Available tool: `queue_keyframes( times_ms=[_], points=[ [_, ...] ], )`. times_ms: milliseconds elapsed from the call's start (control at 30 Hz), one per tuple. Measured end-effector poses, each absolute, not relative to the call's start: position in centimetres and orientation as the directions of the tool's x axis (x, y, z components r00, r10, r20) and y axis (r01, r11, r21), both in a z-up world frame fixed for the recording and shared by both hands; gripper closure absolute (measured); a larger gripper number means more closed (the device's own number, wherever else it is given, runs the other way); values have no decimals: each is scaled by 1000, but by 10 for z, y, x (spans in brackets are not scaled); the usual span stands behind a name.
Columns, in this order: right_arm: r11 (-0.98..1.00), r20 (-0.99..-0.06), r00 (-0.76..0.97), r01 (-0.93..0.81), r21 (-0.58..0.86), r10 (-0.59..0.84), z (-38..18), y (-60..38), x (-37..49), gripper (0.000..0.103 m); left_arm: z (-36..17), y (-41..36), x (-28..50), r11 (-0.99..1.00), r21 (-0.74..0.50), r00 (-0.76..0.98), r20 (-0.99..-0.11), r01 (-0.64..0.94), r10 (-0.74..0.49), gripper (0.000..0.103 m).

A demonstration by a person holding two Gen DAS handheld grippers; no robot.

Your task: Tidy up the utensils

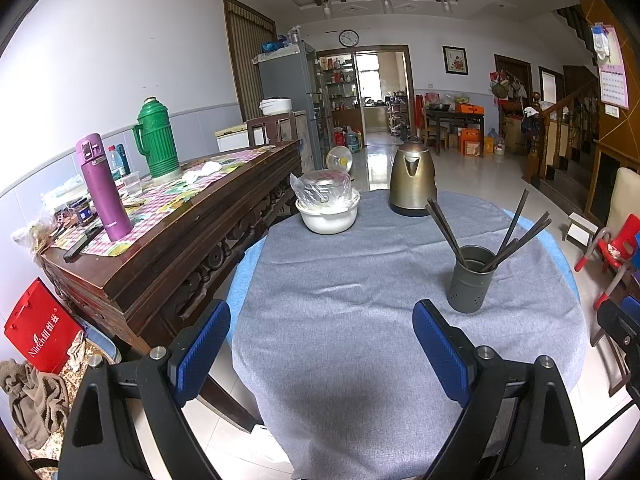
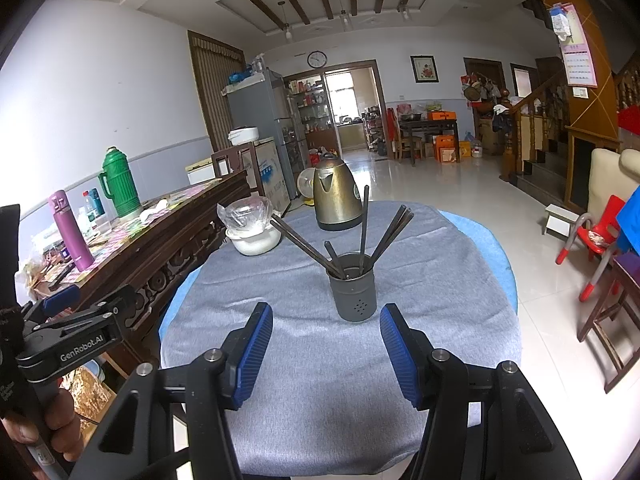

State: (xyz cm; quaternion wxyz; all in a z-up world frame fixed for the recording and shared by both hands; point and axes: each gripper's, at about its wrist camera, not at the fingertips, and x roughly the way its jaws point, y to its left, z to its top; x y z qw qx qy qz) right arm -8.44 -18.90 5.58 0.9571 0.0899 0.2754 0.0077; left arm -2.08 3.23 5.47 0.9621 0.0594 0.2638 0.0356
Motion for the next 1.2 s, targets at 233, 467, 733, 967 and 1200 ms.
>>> queue_keyframes(
  times_ms=[233,467,733,967,1200],
  points=[
    [984,-524,849,34,176,64,56,-189,-85,43,54,31,-21,990,136,858,-503,-38,102,10],
    [987,-506,862,43,155,42,58,-184,-80,43,53,31,-19,989,140,859,-501,-41,106,10],
    [988,-500,865,40,148,40,63,-181,-58,43,50,35,-5,989,135,847,-519,-53,116,10],
    [989,-525,850,41,142,41,55,-178,-39,43,45,36,16,991,126,831,-545,-52,113,10],
    [991,-535,844,33,129,41,55,-179,-22,43,46,36,35,992,112,816,-567,-64,116,10]
  ],
)
